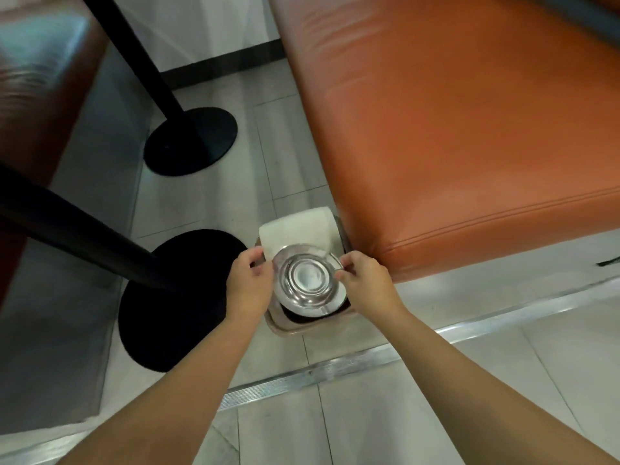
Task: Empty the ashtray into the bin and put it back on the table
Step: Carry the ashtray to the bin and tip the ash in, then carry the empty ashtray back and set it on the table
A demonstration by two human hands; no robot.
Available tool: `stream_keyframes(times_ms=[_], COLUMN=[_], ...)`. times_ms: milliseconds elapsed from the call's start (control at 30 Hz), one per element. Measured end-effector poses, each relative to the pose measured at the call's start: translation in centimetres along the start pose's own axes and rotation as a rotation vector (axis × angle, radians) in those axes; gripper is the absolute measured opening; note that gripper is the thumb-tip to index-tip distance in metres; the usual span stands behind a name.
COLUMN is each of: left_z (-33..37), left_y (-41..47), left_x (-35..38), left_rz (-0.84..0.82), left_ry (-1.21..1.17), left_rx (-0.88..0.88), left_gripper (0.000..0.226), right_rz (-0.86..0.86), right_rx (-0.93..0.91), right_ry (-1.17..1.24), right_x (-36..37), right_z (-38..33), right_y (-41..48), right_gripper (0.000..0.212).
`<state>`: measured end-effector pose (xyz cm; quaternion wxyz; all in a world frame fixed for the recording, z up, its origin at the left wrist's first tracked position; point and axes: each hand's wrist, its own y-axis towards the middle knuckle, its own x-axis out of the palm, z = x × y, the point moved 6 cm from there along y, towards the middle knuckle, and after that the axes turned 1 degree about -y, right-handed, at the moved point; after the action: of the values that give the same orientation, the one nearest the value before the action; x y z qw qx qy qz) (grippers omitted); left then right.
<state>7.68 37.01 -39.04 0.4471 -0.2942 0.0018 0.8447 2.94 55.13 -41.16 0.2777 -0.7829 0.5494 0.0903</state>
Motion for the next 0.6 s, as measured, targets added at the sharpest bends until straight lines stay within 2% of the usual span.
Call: stream_keyframes(times_ms=[100,233,400,600], left_z=[0.5,3.6,10.7,21.7], left_y=[-2.0,-4.4,-9.2,-16.7], left_x=[-1.0,-3.3,-6.8,-11.2], left_rz=[-0.015,-0.001,-0.007,-0.058], left_ry=[-0.07,-0.194,-0.325,-0.444], left_rx=[-0.051,-0.06,-0.036,0.054], left_gripper=[0.03,0.022,0.017,0.02], right_rz=[0.021,-0.006,0.025,0.12], right_rx=[0.082,0.145,0.084,-0.006], right_ry=[0.217,0.417,0.514,0.506], right_x=[-1.3,-3.3,-8.4,-17.2], right_z=[-1.2,-4.2,-9.7,-17.8], right_y=[-1.3,-3.8,-8.6,-16.0], right_gripper=[0.005,0.012,0.011,0.012])
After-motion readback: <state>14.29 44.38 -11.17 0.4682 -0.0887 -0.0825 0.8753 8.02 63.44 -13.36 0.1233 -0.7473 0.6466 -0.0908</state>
